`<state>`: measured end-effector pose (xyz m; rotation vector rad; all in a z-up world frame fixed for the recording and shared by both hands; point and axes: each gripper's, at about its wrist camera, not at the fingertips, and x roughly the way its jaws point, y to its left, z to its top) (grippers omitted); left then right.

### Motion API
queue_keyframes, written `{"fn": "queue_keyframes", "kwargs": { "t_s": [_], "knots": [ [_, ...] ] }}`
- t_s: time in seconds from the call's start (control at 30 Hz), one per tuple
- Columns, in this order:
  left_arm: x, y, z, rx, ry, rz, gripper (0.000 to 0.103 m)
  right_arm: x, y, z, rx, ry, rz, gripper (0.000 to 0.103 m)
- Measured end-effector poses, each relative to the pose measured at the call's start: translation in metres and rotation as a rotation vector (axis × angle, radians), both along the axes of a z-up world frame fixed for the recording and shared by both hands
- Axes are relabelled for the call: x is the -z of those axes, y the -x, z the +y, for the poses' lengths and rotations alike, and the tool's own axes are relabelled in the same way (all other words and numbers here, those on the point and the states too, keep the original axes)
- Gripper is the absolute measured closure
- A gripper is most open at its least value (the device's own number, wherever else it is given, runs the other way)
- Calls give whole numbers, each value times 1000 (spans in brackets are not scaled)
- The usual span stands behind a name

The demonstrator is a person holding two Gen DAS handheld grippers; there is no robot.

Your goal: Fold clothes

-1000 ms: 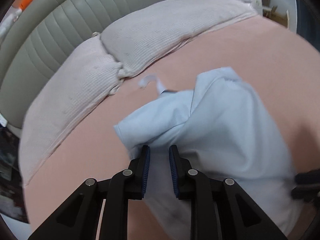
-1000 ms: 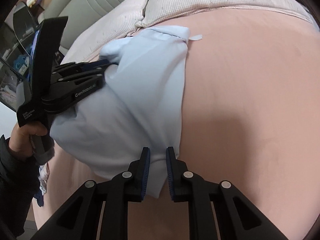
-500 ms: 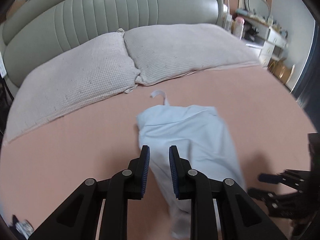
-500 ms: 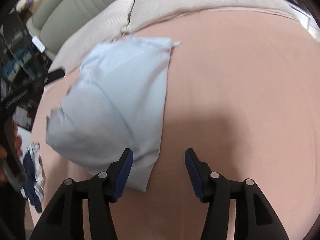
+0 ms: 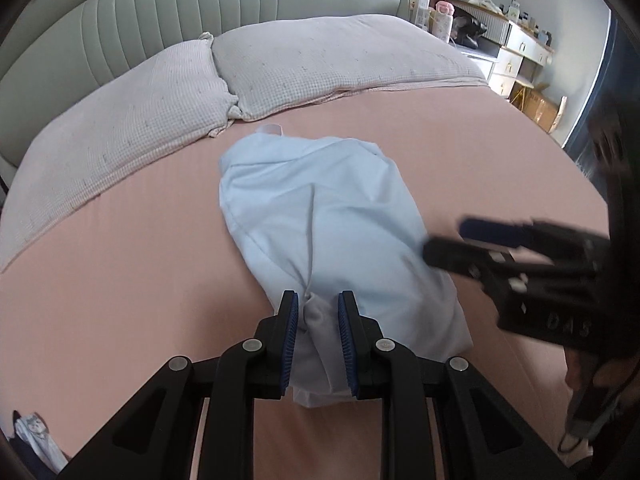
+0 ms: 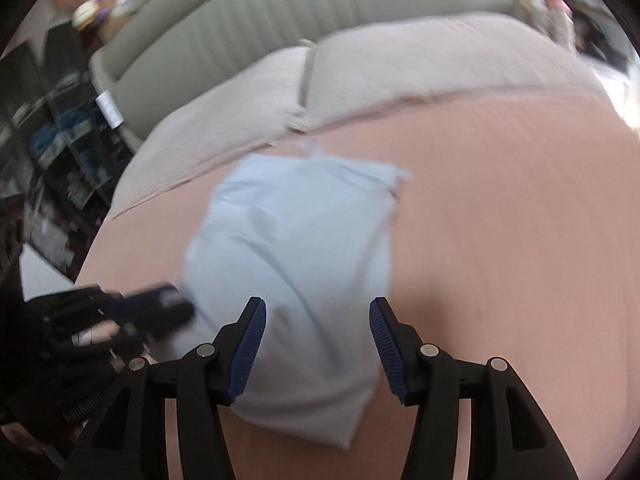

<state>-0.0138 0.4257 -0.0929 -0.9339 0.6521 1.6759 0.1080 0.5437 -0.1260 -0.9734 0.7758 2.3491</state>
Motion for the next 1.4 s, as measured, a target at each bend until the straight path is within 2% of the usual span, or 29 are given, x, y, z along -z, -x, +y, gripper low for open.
{"fn": "queue_keyframes", "kwargs": {
  "t_s": [0.03, 0.07, 0.1, 0.2, 0.33, 0.43, 0.57, 0.7, 0.73, 0.8, 0.87, 0.93, 1.0, 1.07, 1.13, 1.17, 1.2, 1.33, 1.4],
  "knots": [
    [2, 2, -3, -1, -4, -16, 84, -3, 8, 1, -20, -9, -8, 65],
    [4, 5, -5, 0, -8, -34, 84, -2, 17, 3, -32, 6, -29, 84],
    [7, 6, -9, 7, -9, -52, 85, 0, 28, 8, -45, 36, -47, 86],
    [15, 4, -16, 21, -6, -77, 85, 10, 52, 17, -96, 85, -89, 87],
    [30, 3, -24, 13, -3, -102, 85, 21, 79, 24, -151, 46, -175, 87],
    [36, 2, -29, -11, -24, -121, 85, 26, 91, 35, -135, 45, -203, 87],
    [34, -7, -31, 2, -27, -70, 85, 36, 100, 47, -98, 59, -219, 87],
    [28, -13, -35, -6, -29, -41, 85, 25, 92, 44, -87, 40, -209, 86],
    [27, -13, -36, -13, -29, -41, 85, 19, 87, 41, -84, 25, -217, 85],
    [23, -12, -39, -38, -29, -55, 85, 7, 74, 37, -66, -2, -234, 74],
    [17, -14, -42, -54, -44, -58, 85, -6, 56, 33, -52, -10, -221, 48],
    [12, -17, -45, -63, -48, -43, 84, -18, 36, 29, -36, 6, -194, 39],
    [8, -20, -47, -71, -45, -22, 83, -25, 19, 26, -22, 26, -176, 37],
    [5, -21, -50, -88, -40, 2, 68, -28, 4, 22, 9, 42, -173, 31],
    [0, -22, -52, -117, -47, 33, 14, -29, -12, 18, 40, 69, -149, 28],
    [-3, -21, -54, -127, -56, 37, 8, -27, -19, 17, 48, 89, -129, 28],
    [-6, -20, -56, -130, -72, 30, 6, -24, -25, 16, 56, 115, -105, 28],
    [-16, -18, -53, -109, -85, 55, 6, -2, -43, 15, 106, 218, -49, 25],
    [-17, -15, -49, -95, -82, 45, 6, 11, -47, 18, 122, 278, -48, 25]
  ]
}}
